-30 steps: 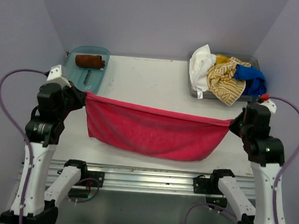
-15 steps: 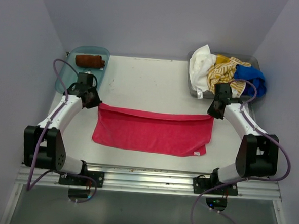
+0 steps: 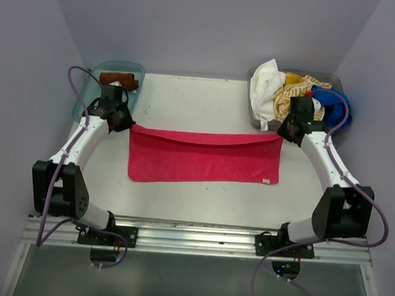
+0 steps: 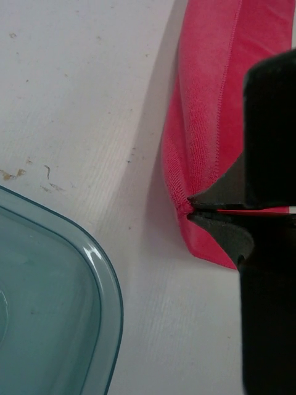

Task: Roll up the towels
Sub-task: Flatten the towel

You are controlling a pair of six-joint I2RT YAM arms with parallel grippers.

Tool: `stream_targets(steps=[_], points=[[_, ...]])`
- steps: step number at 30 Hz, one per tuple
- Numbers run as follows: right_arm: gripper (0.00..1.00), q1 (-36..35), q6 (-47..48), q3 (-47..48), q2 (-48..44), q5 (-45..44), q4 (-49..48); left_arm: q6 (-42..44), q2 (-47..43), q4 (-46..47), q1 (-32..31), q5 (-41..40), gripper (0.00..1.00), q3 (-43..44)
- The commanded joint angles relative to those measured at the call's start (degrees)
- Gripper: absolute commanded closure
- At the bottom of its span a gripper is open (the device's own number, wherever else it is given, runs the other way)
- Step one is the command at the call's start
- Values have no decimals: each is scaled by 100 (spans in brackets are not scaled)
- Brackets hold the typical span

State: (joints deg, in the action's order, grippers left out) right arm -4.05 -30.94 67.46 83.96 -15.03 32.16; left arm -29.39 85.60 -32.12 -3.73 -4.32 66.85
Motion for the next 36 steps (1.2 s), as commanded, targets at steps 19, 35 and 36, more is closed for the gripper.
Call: stream_targets(steps=[19, 35, 36], points=[[100, 27, 501, 1901, -3913, -273, 2776, 399, -3681, -1727, 65, 203, 100, 1891], [100, 19, 9, 306, -4363, -44, 2578, 232, -3824, -2019, 65, -280, 100, 1069], [100, 27, -52, 50, -4284, 8, 2384, 232, -3658, -1852, 65, -289, 100, 606]])
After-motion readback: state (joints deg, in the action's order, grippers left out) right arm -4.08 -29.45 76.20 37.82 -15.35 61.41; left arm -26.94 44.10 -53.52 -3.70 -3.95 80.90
